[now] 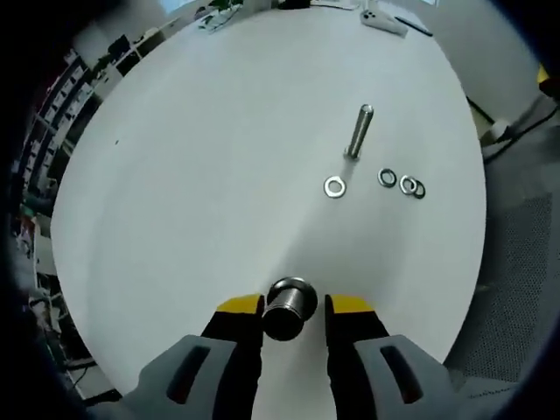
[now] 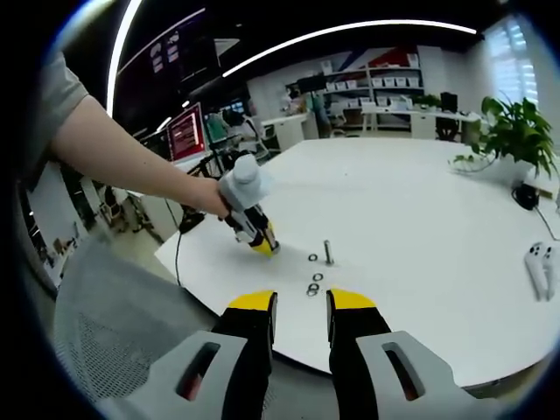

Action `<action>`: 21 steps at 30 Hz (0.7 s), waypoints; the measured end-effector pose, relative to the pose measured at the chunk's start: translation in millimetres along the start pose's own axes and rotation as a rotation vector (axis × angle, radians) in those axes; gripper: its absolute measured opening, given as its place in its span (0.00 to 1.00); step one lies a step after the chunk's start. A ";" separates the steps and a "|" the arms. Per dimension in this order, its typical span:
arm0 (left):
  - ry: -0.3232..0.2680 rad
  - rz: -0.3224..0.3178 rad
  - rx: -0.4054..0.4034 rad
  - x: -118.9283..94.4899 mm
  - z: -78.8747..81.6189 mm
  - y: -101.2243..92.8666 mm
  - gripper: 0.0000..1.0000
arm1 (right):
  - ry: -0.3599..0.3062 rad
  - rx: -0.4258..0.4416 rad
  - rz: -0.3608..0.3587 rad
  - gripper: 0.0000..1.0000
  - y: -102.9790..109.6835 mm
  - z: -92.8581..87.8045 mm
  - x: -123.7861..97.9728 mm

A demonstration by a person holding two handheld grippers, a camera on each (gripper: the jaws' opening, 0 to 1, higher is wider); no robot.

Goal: Place the washer onto the threaded stud by aligning its center hole with the stud, sliding it down to the base, and recovering from edge contact or off-axis alignment until the washer reaches the visible bottom stop.

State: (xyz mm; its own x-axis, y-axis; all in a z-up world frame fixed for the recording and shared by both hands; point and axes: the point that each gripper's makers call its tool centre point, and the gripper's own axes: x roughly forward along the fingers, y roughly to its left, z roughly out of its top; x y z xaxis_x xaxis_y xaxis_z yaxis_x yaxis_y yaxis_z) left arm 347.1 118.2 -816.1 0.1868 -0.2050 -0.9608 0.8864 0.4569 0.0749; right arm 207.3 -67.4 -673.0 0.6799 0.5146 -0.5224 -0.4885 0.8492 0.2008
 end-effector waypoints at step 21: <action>-0.017 0.125 -0.349 -23.6 -81.8 44.8 0.28 | 0.029 -0.026 0.028 0.25 5.7 -4.4 2.3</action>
State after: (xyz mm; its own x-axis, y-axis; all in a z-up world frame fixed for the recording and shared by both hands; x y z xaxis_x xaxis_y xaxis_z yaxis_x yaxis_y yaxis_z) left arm 347.8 214.3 -811.9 0.2941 -0.1425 -0.9451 0.6590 0.7465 0.0924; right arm 203.7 -61.9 -676.7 0.6494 0.5345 -0.5409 -0.5218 0.8306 0.1944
